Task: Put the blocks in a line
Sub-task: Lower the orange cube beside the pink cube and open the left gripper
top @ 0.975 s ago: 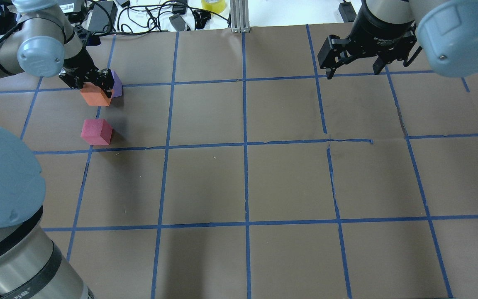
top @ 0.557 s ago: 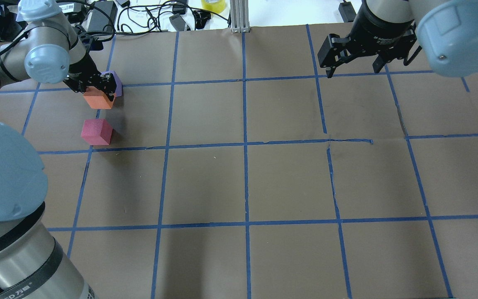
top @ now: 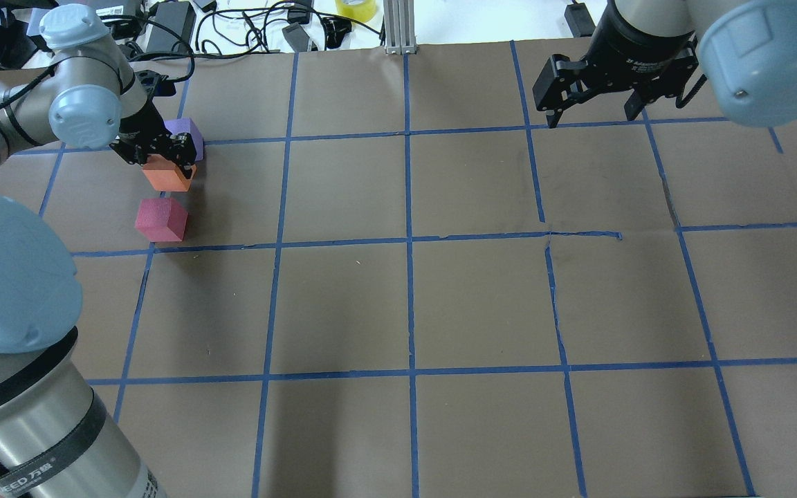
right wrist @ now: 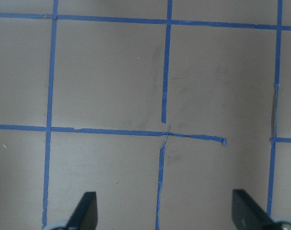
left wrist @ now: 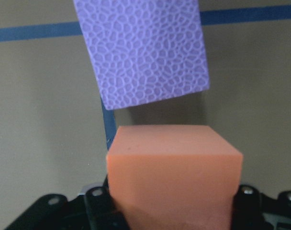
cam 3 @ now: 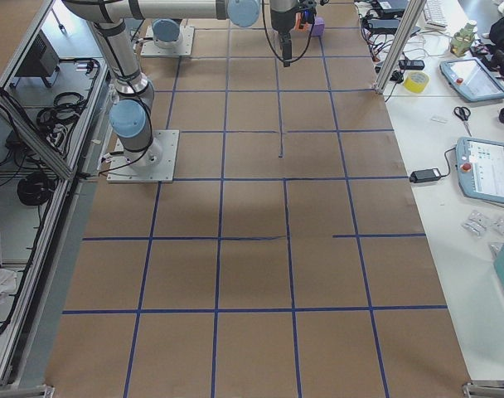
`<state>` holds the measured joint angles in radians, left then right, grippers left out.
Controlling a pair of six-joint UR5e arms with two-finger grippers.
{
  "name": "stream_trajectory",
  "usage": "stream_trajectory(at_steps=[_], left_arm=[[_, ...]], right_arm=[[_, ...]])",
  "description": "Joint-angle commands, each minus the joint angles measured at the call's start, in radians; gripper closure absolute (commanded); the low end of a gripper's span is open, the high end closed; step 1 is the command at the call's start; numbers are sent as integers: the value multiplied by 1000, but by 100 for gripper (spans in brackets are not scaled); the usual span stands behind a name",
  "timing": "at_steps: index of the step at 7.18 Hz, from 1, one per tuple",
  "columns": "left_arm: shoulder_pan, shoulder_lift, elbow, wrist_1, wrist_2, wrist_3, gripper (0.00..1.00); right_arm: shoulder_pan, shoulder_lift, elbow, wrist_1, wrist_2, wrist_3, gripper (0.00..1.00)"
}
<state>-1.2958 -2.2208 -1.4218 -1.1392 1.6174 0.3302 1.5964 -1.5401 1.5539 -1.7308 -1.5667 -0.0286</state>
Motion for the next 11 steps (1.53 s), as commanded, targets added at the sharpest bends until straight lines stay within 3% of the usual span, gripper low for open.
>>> stream_trajectory(at_steps=[1,2,3,4,6,9,11], left_arm=[[10,-6,-26,42,1,4,75],[9,-11,-25,42,2,-16,74],[9,-13,-26,42,-1,-28,20],[9,-13,-26,42,1,-19,0],[-9,42,-14,-31,34,-19,0],[-108,249,26,-323,65,-33,0],[-181,382,24,-405,64,-49,0]], right_arm=[[-12,0,0,0,1,-1,0],[-12,2,0,-1,1,-1,0],[-12,2,0,-1,1,-1,0],[-12,0,0,-1,1,-1,0],[-12,2,0,-3,1,-1,0],[-12,2,0,-3,1,-1,0],[-12,2,0,-1,1,-1,0]])
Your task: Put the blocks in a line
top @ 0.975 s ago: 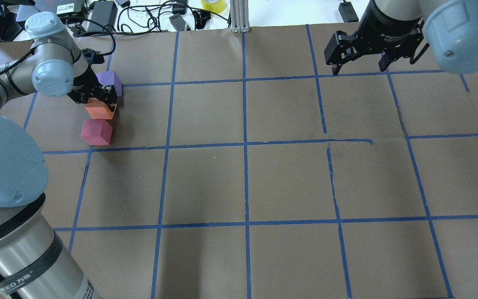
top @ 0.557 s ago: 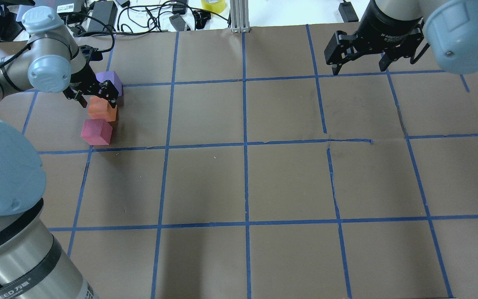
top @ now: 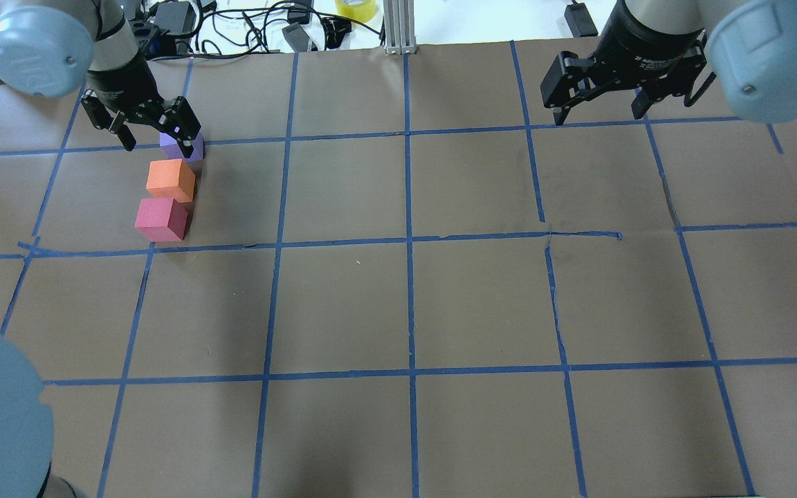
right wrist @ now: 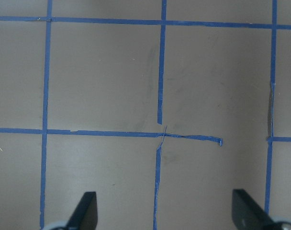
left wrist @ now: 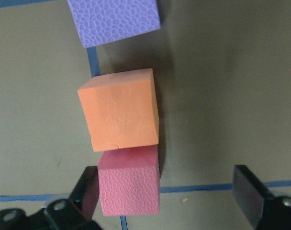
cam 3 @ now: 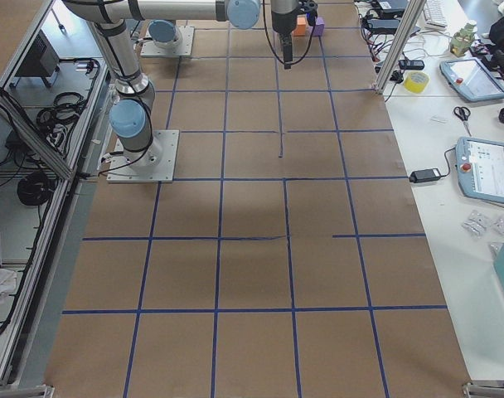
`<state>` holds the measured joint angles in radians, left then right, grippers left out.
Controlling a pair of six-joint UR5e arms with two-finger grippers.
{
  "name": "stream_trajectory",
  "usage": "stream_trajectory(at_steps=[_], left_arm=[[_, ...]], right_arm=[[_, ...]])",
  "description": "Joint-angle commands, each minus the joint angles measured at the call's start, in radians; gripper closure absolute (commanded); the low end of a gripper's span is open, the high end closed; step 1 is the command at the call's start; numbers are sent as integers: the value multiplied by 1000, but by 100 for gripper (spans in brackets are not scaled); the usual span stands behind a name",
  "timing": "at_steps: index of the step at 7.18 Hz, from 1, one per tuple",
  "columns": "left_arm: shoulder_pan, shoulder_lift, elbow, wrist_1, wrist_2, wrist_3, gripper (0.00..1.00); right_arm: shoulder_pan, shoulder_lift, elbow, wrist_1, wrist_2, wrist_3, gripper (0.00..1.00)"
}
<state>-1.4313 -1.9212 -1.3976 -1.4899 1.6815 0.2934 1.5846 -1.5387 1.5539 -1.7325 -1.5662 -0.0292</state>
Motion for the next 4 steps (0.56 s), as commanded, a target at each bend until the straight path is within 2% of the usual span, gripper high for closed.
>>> stream_trajectory(at_steps=[1,2,4], left_arm=[[-134,127,2,-82,0,-66,0],[-223,155,8,-82,4,-167,0],[-239,209,11,-84,-11,-183,0]], right_arm=[[0,0,0,1,0,0,0],[0,0,0,-1,0,0,0],[0,0,0,-1,0,0,0]])
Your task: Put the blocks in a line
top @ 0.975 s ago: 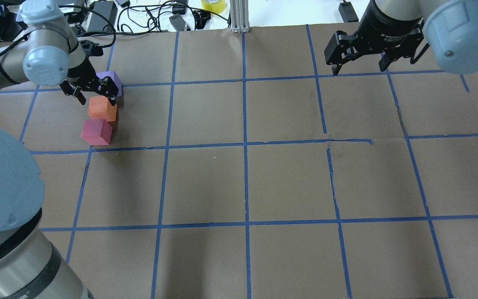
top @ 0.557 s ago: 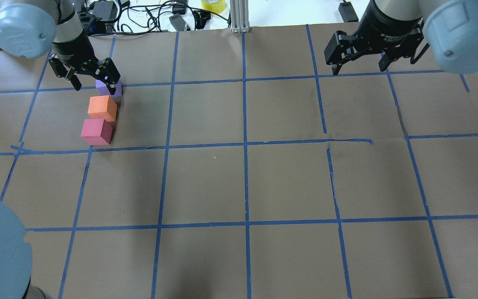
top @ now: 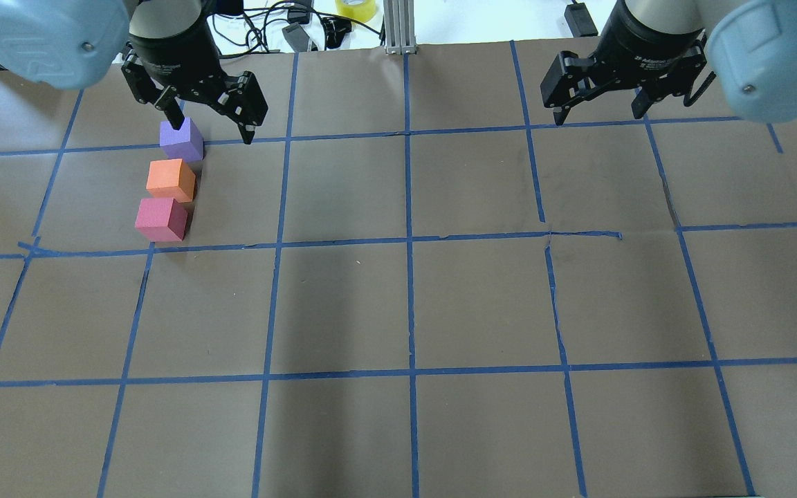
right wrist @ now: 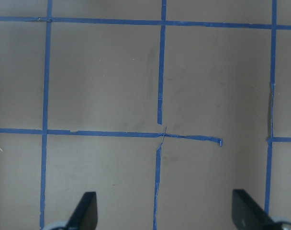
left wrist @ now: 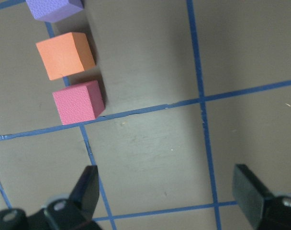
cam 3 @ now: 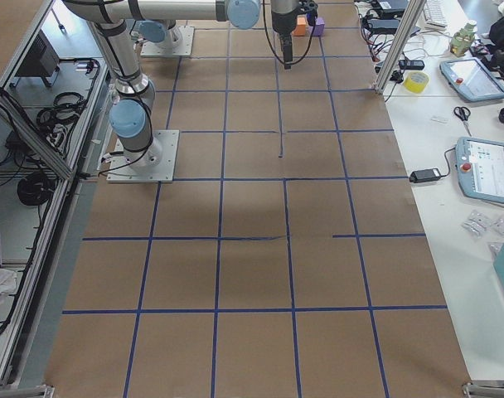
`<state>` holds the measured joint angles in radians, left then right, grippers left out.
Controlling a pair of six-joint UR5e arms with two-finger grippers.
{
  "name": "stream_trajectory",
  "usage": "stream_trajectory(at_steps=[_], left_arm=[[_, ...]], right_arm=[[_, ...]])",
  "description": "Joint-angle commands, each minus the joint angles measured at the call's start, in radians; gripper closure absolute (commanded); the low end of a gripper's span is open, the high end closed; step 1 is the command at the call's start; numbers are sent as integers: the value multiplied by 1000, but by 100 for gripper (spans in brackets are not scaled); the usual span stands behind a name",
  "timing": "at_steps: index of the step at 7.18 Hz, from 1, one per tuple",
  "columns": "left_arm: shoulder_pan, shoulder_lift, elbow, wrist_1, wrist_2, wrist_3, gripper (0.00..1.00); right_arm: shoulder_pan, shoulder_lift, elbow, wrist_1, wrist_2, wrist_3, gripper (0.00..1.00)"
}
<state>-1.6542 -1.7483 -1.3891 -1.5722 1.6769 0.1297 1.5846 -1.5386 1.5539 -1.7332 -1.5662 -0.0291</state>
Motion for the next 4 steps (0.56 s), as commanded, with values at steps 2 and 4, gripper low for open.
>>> stream_trajectory(at_steps=[2,4], left_arm=[[-19,52,-18,4,4,-30,0],[-18,64,-21,6,-6,-39,0]], right_arm=[[0,0,0,0,0,0,0],[0,0,0,1,0,0,0]])
